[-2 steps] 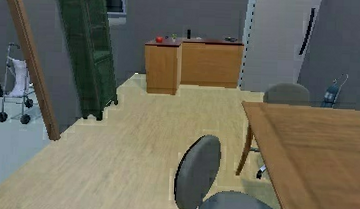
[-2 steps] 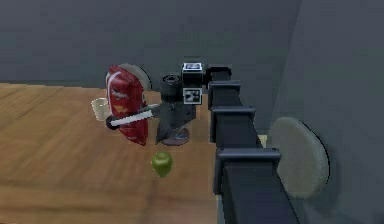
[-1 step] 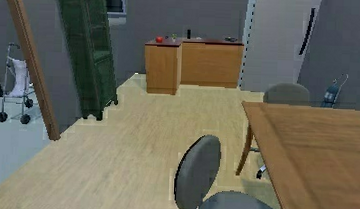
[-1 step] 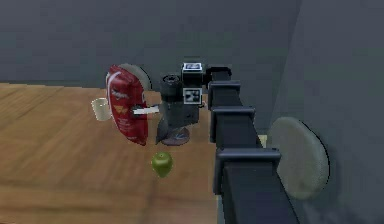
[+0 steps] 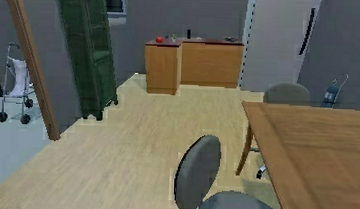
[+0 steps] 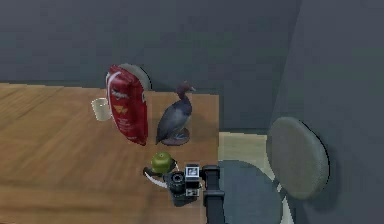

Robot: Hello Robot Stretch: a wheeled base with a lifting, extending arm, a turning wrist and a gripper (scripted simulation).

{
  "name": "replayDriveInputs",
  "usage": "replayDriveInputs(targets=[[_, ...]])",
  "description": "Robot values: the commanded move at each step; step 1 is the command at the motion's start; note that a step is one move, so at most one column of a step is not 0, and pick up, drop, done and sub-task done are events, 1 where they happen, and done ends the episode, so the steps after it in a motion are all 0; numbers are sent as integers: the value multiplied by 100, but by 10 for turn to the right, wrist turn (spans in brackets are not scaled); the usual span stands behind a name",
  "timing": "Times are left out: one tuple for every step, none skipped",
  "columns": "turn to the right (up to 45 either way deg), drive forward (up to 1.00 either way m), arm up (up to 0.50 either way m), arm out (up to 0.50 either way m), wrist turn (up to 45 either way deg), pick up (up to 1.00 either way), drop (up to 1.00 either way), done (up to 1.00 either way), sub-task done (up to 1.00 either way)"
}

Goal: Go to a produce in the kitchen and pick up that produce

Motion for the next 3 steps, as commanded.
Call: replayDriveInputs(targets=[[0,0,0,0,0,100,0,0,0],[0,0,10,0,0,0,0,0,0],[0,0,0,0,0,0,0,100,0]])
